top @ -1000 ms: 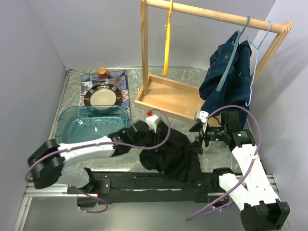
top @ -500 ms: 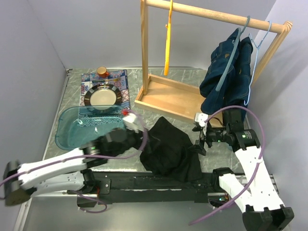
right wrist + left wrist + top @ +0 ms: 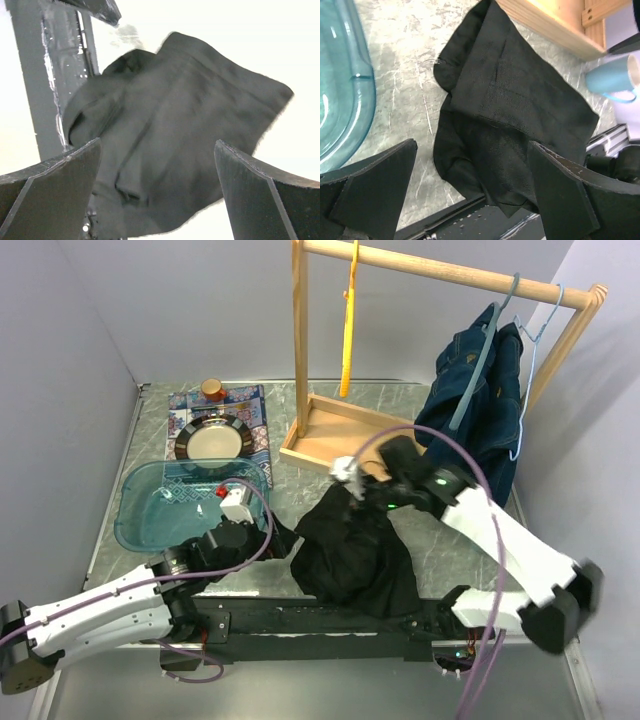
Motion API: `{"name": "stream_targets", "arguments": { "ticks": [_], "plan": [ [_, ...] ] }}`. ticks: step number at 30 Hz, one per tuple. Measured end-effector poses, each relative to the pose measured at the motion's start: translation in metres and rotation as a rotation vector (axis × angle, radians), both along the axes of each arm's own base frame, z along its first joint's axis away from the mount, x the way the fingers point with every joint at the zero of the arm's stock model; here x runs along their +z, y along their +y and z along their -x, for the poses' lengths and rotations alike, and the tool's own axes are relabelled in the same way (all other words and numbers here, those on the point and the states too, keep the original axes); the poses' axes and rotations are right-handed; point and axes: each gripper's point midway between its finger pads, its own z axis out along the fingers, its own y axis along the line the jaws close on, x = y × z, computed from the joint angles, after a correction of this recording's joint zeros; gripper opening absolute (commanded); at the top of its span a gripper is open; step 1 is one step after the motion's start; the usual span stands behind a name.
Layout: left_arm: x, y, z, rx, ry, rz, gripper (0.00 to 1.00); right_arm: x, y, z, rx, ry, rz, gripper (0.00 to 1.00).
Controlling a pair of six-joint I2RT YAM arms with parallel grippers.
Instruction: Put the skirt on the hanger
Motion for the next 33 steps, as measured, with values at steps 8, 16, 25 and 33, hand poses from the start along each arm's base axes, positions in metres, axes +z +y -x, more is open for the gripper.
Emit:
{"name": "stream_targets", "arguments": {
  "ticks": [8,16,25,33],
  "plan": [
    [0.021,0.027,0.0,0.113,-0.016,0.08,0.97,-0.043,0.06,0.01,0.084,0.01,0.208,0.92],
    [0.033,0.054,0.003,0.197,-0.026,0.141,0.97,-0.087,0.072,-0.006,0.033,-0.067,0.401,0.1],
    [0.03,0.059,0.007,0.202,-0.022,0.159,0.97,-0.017,0.095,-0.017,0.064,-0.143,0.337,0.0],
    [0.027,0.058,0.006,0.199,-0.022,0.132,0.97,0.123,0.04,-0.027,0.146,-0.23,-0.016,0.0]
  ]
}}
